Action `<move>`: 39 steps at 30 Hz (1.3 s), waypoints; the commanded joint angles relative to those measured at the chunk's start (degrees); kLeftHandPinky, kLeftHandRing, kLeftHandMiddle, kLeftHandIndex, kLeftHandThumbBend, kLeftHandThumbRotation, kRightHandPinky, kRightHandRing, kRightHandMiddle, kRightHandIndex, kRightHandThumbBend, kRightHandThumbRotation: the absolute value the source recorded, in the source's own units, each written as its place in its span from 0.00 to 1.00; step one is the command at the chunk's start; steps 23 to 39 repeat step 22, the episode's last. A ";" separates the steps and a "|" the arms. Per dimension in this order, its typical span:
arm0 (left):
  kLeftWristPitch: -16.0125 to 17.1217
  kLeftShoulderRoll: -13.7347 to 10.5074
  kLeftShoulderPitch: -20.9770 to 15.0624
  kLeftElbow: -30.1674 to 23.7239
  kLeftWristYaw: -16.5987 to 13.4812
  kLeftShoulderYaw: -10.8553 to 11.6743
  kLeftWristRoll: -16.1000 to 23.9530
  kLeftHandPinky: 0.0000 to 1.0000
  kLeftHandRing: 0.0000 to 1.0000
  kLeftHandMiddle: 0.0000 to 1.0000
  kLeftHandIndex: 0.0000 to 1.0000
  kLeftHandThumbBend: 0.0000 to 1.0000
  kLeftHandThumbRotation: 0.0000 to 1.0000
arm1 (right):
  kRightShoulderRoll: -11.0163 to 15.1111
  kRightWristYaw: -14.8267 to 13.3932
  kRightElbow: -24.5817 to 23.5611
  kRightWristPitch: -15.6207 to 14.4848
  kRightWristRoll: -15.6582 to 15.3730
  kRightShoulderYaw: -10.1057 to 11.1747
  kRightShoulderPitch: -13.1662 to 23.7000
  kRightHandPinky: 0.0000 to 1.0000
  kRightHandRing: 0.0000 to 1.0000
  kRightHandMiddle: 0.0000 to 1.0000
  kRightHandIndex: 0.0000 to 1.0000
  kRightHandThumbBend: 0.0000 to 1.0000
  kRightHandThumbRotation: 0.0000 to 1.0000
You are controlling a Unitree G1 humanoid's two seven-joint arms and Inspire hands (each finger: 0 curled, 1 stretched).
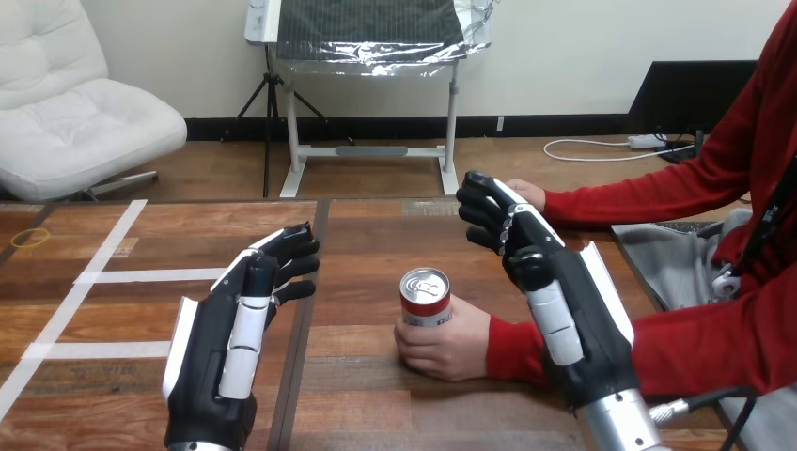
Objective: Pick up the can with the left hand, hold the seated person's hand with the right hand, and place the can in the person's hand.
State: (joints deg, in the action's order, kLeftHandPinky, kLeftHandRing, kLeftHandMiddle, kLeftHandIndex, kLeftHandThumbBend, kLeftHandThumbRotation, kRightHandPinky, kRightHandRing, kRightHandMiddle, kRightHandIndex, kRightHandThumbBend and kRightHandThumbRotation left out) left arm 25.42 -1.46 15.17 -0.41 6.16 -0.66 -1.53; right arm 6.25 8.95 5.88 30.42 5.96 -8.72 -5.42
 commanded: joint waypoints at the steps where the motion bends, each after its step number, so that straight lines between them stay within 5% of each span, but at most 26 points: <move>1: 1.90 -0.39 -0.30 -2.99 0.04 -0.82 1.49 0.70 0.76 0.77 0.75 0.54 1.00 | -2.11 1.19 -0.76 2.52 2.04 0.56 0.92 0.91 0.88 0.88 0.89 0.84 1.00; 22: 4.42 0.29 -1.12 -2.08 -0.40 -1.23 0.63 0.70 0.75 0.76 0.74 0.41 0.93 | -2.66 6.05 1.06 3.15 3.78 1.49 1.07 0.91 0.89 0.88 0.90 0.80 1.00; 39: 4.42 0.29 -1.12 -2.08 -0.40 -1.23 0.63 0.70 0.75 0.76 0.74 0.41 0.93 | -2.66 6.05 1.06 3.15 3.78 1.49 1.07 0.91 0.89 0.88 0.90 0.80 1.00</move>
